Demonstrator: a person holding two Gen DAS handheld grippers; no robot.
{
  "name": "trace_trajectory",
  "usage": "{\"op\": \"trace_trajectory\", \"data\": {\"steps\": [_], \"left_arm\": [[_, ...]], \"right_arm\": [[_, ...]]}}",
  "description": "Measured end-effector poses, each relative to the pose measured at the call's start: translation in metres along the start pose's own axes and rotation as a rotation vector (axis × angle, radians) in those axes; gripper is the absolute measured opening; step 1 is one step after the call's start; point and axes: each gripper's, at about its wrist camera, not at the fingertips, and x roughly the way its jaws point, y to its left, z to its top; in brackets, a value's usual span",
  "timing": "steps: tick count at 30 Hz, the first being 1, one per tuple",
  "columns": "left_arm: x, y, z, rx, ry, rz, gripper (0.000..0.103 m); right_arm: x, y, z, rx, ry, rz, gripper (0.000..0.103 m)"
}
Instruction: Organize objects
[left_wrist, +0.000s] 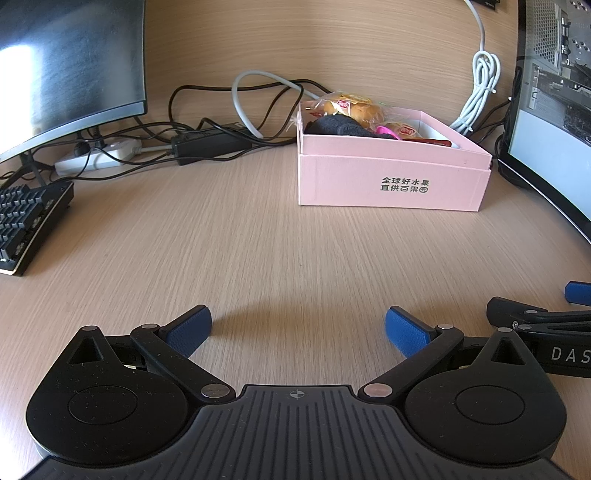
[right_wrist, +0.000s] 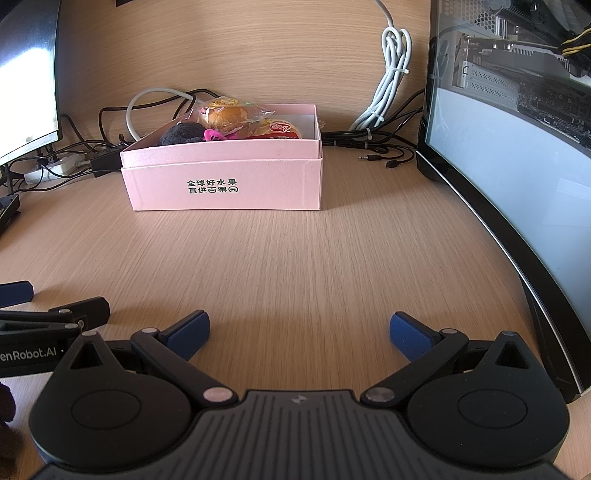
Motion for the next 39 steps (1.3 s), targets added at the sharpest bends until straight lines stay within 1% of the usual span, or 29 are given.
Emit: {"op": "trace_trajectory", "data": {"steps": [39], "left_arm": [[0.0003, -0.0003, 0.0, 0.0, 0.0, 0.001, 0.103]], "right_arm": [[0.004, -0.001, 0.003, -0.007, 0.0, 0.009, 0.103]]}}
